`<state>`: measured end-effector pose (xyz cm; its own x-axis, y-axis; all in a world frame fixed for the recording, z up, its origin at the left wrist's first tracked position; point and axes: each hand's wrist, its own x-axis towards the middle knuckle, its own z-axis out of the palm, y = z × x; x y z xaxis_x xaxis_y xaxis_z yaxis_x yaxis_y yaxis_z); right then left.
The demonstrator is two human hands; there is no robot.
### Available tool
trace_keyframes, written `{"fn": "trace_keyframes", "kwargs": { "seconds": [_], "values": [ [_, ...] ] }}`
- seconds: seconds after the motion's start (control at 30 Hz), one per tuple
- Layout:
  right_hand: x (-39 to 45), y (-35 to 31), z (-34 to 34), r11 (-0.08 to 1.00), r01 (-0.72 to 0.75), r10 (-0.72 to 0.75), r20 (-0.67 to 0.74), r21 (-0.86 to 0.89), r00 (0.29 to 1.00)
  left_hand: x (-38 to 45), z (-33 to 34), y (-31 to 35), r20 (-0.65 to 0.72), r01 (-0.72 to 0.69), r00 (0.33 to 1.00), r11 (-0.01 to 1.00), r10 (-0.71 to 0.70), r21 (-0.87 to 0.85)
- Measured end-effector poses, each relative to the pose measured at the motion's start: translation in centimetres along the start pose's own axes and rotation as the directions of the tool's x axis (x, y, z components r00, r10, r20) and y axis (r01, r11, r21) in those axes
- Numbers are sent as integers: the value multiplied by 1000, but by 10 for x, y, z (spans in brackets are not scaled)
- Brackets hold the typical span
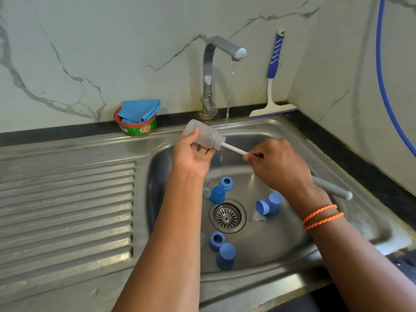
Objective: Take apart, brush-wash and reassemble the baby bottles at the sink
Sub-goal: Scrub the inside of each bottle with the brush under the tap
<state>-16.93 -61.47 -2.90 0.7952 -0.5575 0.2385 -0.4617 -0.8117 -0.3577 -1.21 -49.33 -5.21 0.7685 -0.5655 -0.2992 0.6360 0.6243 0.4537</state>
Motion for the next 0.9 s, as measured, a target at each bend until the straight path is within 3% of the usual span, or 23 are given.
{"fn": "trace_keyframes", "kwargs": {
  "seconds": [0.2, 0.37, 0.57, 0.73, 0.9],
  "values": [
    [-1, 1, -2, 989, 147, -143, 109, -25, 984, 1, 2, 2, 68, 10, 998, 995, -17, 103],
    [-5, -5, 4, 969, 227, -233, 48, 101, 971, 0, 2, 0, -24, -2, 1000, 1000, 2, 7],
    [-9, -16, 8, 987, 148, -147, -28, 65, 989, -4, 5, 4, -77, -24, 997, 1000, 24, -1],
    [-12, -29, 11, 984, 105, -115, -66, -142, 991, -7, 6, 0, -48, -10, 999, 1000, 12, 25],
    [-12, -30, 7, 973, 142, -140, 23, -179, 990, -4, 2, 4, -77, -20, 997, 1000, 22, 20]
  ]
}}
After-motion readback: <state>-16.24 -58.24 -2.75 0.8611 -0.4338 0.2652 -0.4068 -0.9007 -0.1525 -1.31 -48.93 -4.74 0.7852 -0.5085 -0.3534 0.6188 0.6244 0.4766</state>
